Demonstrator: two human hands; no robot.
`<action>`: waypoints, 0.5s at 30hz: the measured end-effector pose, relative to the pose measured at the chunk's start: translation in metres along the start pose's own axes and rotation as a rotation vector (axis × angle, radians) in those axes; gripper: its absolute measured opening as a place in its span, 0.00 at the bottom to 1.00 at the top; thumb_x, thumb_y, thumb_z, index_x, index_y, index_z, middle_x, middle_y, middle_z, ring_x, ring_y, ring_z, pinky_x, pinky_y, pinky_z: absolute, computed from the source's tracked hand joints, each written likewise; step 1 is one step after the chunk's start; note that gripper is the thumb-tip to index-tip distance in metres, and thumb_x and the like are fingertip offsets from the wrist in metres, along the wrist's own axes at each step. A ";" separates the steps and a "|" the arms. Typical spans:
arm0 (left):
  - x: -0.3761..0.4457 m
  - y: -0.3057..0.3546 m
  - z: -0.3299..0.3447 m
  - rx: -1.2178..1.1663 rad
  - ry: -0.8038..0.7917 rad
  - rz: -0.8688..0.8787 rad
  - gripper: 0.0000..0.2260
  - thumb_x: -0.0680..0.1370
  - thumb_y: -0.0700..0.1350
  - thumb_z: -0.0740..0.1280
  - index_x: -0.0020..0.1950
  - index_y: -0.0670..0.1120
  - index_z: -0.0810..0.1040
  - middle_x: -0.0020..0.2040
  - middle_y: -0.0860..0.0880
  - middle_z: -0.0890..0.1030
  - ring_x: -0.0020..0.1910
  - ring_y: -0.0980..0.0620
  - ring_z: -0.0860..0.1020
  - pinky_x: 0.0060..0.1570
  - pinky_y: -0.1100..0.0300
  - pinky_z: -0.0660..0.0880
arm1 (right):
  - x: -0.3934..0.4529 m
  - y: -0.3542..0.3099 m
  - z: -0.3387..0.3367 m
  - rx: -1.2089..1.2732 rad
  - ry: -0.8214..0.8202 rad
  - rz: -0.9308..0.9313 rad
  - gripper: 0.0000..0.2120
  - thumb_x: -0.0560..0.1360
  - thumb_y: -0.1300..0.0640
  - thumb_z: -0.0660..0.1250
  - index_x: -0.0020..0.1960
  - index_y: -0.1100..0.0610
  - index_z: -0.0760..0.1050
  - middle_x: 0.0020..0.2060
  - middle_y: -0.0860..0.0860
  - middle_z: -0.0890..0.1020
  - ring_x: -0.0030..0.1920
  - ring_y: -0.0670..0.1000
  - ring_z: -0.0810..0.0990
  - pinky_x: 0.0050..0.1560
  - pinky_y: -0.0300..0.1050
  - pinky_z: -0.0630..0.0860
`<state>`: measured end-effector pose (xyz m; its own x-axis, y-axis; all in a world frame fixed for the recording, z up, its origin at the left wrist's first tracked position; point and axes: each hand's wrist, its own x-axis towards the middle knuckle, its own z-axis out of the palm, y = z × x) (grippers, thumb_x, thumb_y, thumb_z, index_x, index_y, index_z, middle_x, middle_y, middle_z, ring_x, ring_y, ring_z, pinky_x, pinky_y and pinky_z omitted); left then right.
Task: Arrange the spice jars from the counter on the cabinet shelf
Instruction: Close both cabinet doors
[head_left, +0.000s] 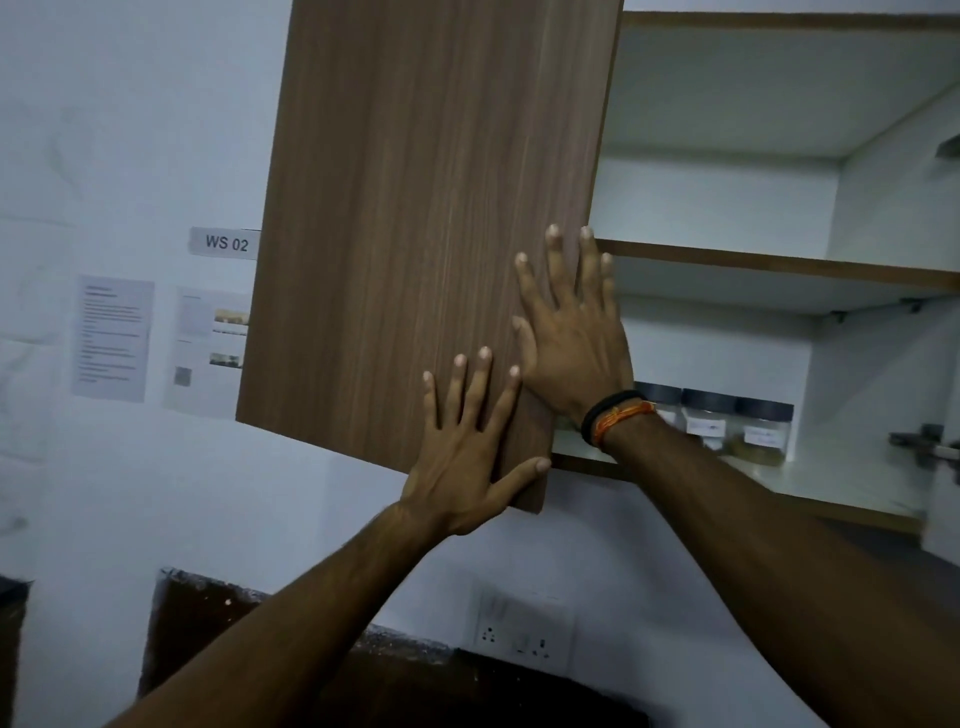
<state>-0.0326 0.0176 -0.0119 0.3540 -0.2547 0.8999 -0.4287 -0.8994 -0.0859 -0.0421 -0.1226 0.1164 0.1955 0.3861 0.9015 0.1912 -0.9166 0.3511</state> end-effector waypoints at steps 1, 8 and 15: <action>-0.001 -0.004 0.005 0.020 -0.024 0.013 0.41 0.79 0.70 0.53 0.83 0.47 0.44 0.82 0.41 0.39 0.80 0.38 0.38 0.73 0.28 0.44 | -0.001 0.001 0.005 -0.033 -0.028 -0.005 0.32 0.81 0.47 0.52 0.81 0.57 0.49 0.80 0.60 0.44 0.80 0.63 0.40 0.77 0.66 0.47; 0.004 -0.026 0.027 0.093 -0.152 0.054 0.36 0.80 0.67 0.50 0.83 0.51 0.43 0.82 0.42 0.39 0.80 0.39 0.37 0.74 0.30 0.46 | -0.003 0.011 0.033 -0.023 -0.202 -0.012 0.33 0.82 0.50 0.52 0.81 0.62 0.43 0.80 0.61 0.41 0.80 0.60 0.39 0.79 0.60 0.49; 0.016 -0.031 0.043 0.197 -0.306 0.052 0.44 0.77 0.65 0.59 0.81 0.54 0.34 0.79 0.41 0.30 0.78 0.36 0.30 0.72 0.29 0.41 | 0.000 0.018 0.041 -0.055 -0.412 -0.008 0.41 0.78 0.51 0.61 0.80 0.63 0.40 0.79 0.62 0.38 0.79 0.61 0.38 0.79 0.57 0.44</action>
<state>0.0220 0.0262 -0.0128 0.5811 -0.3692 0.7253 -0.2944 -0.9262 -0.2356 0.0012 -0.1351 0.1126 0.5651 0.3926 0.7256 0.1448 -0.9131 0.3812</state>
